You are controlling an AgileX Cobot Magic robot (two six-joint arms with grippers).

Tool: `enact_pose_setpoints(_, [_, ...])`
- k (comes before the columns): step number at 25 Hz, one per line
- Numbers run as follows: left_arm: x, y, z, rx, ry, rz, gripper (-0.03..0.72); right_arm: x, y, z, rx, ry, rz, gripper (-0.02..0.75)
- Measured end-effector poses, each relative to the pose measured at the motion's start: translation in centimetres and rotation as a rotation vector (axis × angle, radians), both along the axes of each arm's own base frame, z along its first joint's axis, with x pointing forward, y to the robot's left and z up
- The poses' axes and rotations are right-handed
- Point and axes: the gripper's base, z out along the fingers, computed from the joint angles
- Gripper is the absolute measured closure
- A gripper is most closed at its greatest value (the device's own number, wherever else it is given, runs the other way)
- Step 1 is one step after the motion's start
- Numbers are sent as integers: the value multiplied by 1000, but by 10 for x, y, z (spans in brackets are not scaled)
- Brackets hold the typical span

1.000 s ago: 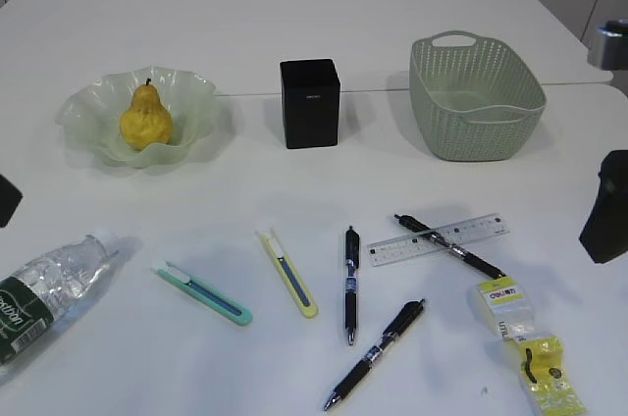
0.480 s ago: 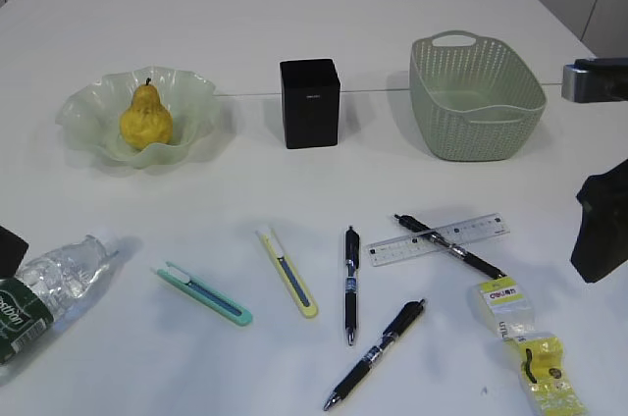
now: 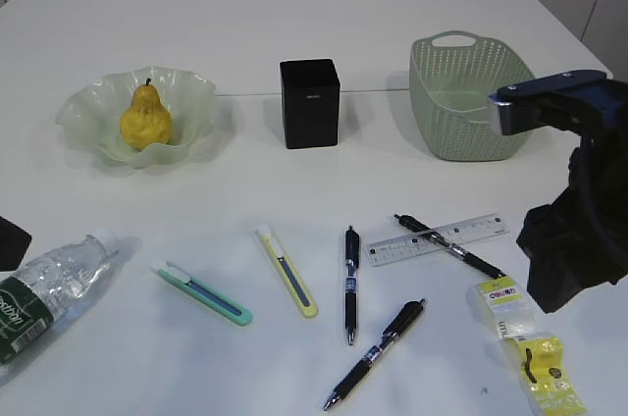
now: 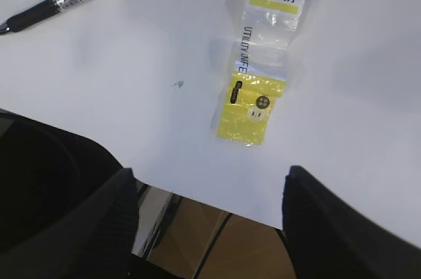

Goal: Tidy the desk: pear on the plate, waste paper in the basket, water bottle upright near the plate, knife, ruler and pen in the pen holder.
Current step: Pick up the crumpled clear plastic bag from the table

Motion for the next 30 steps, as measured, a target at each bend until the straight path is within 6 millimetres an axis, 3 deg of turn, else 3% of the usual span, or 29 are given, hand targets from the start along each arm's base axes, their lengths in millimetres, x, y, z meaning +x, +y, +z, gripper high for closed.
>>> enact_pose_setpoints(9, [0, 0, 0, -1, -2, 1, 179, 4, -6, -2, -92, -33, -50, 206])
enact_pose_setpoints(22, [0, 0, 0, -1, -2, 0, 179, 30, 6, -38, -84, -13, -50, 206])
enact_pose_setpoints(30, [0, 0, 0, -1, -2, 0, 179, 15, 0, -62, -102, 39, -47, 212])
